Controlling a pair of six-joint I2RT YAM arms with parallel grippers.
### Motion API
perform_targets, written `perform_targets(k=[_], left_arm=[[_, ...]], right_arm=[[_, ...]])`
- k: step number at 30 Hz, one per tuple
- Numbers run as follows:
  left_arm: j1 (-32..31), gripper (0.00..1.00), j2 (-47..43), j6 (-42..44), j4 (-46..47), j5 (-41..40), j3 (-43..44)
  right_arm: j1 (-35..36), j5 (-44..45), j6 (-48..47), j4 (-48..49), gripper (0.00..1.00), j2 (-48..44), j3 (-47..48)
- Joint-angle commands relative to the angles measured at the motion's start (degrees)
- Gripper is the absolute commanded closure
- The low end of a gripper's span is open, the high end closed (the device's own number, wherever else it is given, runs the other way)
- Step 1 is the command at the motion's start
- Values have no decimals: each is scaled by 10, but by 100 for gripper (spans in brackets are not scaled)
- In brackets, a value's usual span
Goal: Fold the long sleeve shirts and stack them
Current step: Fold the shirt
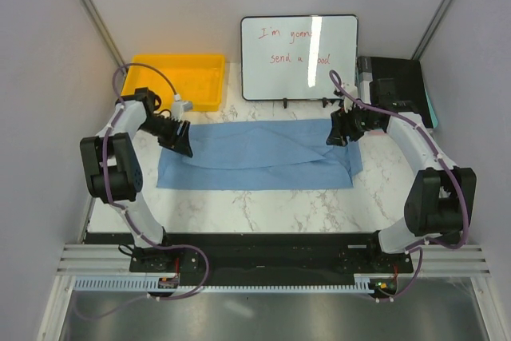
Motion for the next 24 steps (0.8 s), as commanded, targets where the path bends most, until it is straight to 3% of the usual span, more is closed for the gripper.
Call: perform_targets(k=[1,5,15,24], left_arm=[[45,26,-6,1,31,-24,13],[75,26,-27,23,43,-20,23],[28,39,-60,74,71,-7,-16],[-11,45,-53,108,150,-101,-80]], right_arm=[[2,-1,-13,-12,35,0,-4],[29,49,-18,-16,41,4,-12],[132,190,45,18,64,76,-17],[163,307,52,33,73,219,25]])
